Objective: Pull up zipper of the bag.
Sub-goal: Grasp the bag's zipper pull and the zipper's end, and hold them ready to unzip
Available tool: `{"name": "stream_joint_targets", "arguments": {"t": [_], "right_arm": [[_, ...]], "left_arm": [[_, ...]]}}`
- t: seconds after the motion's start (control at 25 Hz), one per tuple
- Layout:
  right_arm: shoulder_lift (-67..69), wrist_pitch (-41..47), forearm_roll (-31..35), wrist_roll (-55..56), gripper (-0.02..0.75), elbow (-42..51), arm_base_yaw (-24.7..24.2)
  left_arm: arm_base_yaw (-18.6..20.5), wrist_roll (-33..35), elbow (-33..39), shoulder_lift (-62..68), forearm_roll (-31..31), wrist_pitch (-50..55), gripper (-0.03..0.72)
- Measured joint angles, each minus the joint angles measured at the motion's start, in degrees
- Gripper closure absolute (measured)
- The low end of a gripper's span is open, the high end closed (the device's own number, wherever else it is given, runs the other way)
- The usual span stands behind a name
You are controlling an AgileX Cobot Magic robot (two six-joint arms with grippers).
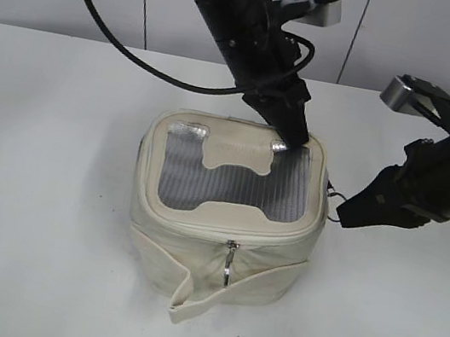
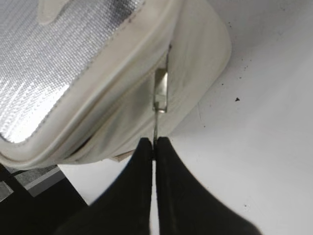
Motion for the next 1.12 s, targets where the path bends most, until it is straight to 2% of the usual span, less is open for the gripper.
{"name": "stream_joint_targets", "arguments": {"t": [0.48,0.84,0.96,1.12], "right_arm": [[-0.6,7.5,-1.7,2.3,0.732,-0.4,0.1],[-8.6,8.4,-4.3,5.4,0.732,3.9,0.5],[-11.0,9.0,-6.6,8.3,0.732,4.8,3.4],[-13.2,9.5,-9.1,12.5,0.732,6.0,10.4]], "left_arm": [[-0.1,-0.5,0.0,0.0,0.1,0.0,0.613],[-0.1,-0.5,0.0,0.0,0.1,0.1,0.613],[-0.2,-0.5,0.0,0.0,0.1,0.2,0.613],[-0.2,-0.5,0.0,-0.1,0.1,0.2,0.613]]}}
